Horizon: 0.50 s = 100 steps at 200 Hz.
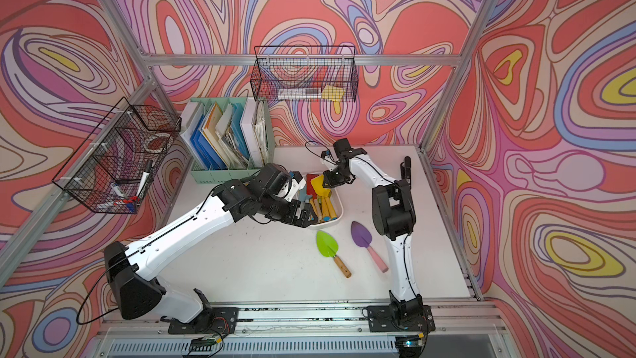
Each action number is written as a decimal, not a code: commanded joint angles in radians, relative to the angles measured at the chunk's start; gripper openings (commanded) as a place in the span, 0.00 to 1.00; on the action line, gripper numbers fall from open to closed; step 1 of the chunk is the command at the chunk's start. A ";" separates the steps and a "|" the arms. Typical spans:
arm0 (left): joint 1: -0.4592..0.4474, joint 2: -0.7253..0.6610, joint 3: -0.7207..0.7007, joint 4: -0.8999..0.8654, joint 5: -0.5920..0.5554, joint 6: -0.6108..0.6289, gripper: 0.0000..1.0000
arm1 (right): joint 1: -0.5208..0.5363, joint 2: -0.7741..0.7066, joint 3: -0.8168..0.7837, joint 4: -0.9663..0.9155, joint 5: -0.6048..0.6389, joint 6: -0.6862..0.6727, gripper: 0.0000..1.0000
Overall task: Put the shovel into the storage box
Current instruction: Place the shovel in the storage box.
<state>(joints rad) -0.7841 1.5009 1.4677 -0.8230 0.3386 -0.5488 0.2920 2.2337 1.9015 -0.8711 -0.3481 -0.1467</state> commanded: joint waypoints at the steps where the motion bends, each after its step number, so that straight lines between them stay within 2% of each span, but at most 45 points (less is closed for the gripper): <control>1: 0.003 -0.004 0.011 -0.007 0.010 0.005 0.99 | -0.011 -0.050 0.016 -0.024 0.068 0.014 0.29; 38: 0.003 -0.020 -0.002 -0.005 0.006 0.007 0.99 | -0.011 -0.112 0.005 -0.026 0.089 0.035 0.37; 100: 0.003 -0.042 -0.029 -0.004 -0.012 0.009 0.99 | -0.011 -0.208 0.003 -0.087 0.116 0.053 0.37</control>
<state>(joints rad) -0.7841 1.4910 1.4513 -0.8230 0.3374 -0.5488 0.2844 2.0872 1.9015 -0.8986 -0.2684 -0.1101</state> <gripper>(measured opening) 0.992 0.374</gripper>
